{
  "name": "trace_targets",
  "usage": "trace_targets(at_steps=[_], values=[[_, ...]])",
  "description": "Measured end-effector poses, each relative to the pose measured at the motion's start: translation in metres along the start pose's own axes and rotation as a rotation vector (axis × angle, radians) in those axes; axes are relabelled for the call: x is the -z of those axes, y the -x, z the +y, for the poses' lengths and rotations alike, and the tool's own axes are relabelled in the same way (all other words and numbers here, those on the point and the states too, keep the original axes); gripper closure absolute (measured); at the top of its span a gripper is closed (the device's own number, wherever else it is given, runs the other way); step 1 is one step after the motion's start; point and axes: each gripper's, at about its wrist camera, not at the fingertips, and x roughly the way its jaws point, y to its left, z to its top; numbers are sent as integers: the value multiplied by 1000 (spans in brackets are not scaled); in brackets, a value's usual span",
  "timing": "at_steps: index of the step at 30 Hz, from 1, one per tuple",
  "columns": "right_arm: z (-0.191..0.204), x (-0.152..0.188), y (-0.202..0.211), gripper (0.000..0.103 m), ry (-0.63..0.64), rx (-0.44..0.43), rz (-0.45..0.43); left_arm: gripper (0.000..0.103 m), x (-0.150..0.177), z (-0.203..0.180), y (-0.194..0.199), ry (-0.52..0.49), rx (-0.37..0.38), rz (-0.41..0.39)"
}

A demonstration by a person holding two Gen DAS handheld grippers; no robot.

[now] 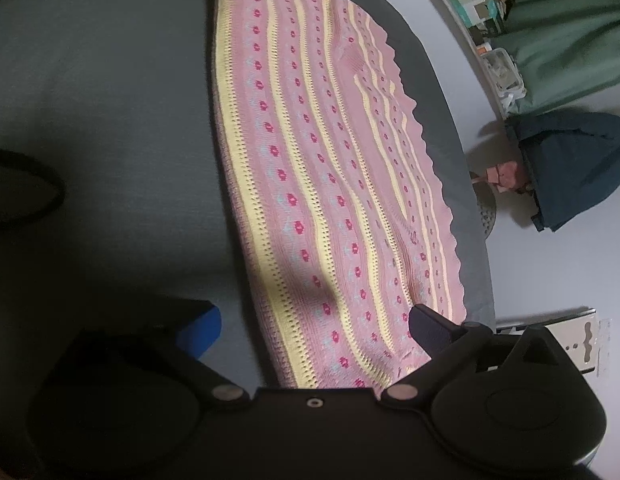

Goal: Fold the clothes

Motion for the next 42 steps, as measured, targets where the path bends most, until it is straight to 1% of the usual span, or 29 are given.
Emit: trace_targets(at_steps=[1,4,6,7,8,12,18,21,28,31,34,35,39,40,42], values=[[0,0,0,1,-5,1,0,0,3,7,-1,64,34,-5],[0,0,0,1,-10,5,1,0,19,28,-8,294,171,-22],[0,1,0,0,-11,5,0,0,28,35,-13,401,216,-4],[0,1,0,0,-11,5,0,0,31,37,-15,435,233,1],[-1,2,0,0,-12,5,0,0,33,37,-16,443,240,0],[-1,2,0,0,-15,5,1,0,37,35,-15,444,252,3],[1,2,1,0,-16,9,0,0,38,34,-17,391,216,-83],[1,1,1,0,-23,12,1,0,33,38,-19,406,229,-46],[0,2,1,0,-22,12,0,0,23,31,-15,332,193,-37],[-2,5,1,0,-25,12,-1,0,21,31,-13,338,192,-34],[-2,4,1,0,-28,12,-1,0,21,30,-10,310,183,-45],[-2,3,1,0,-28,12,-1,0,21,28,-9,290,174,-49],[-2,4,3,1,-13,11,-18,5,18,18,2,111,112,-51],[-2,4,3,1,-12,10,-24,14,17,15,4,59,93,-42],[-3,4,4,2,-4,13,-33,27,16,9,5,-54,55,-14]])
